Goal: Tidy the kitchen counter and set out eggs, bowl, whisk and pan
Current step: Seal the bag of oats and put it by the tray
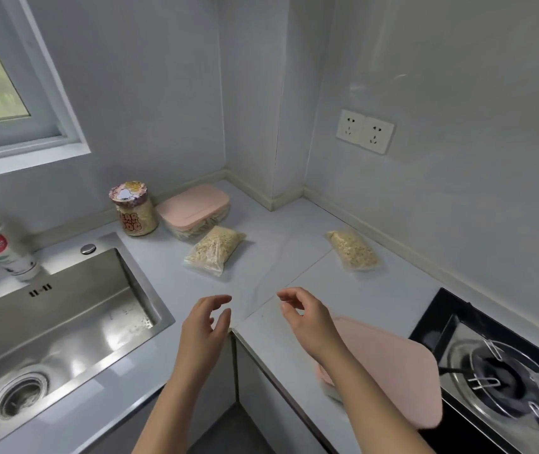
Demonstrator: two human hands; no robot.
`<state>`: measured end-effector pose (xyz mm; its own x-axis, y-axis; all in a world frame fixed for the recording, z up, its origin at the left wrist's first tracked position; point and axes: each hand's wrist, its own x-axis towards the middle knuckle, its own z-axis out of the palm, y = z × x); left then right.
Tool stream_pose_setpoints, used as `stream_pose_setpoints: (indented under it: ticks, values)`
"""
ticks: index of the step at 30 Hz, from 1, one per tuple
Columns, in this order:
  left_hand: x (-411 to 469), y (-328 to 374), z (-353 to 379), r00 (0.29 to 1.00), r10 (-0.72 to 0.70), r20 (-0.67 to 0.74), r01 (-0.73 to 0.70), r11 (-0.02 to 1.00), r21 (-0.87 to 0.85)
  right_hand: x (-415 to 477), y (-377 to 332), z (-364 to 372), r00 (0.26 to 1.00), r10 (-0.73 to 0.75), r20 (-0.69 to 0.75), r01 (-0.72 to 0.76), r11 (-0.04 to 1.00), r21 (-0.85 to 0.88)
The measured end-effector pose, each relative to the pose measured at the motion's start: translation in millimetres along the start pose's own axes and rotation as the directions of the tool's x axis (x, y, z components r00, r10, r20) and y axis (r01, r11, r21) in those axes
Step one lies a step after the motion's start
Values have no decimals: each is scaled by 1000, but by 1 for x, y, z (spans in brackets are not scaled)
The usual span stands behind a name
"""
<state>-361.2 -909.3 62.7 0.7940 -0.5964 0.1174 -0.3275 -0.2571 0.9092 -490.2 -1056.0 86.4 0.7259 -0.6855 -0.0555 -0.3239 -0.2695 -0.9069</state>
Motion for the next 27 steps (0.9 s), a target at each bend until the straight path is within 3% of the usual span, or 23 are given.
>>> stream_pose_setpoints:
  ticks: [7, 15, 21, 24, 27]
  values:
    - [71, -53, -13, 999, -46, 5, 43, 968, 245, 99, 12, 63, 953, 264, 150, -282, 952, 118]
    - [138, -108, -36, 992, -93, 83, 55, 926, 373, 192, 12, 134, 764, 621, 176, -645, 745, 171]
    - [186, -147, -44, 973, -54, 223, -42, 915, 401, 237, 18, 178, 661, 742, 111, -751, 654, 96]
    - [203, -161, -48, 963, 13, 270, -131, 896, 424, 244, 18, 184, 671, 733, 115, -741, 658, 132]
    - [224, -162, -47, 933, 121, 338, -278, 840, 466, 250, 6, 177, 712, 688, 139, -694, 660, 288]
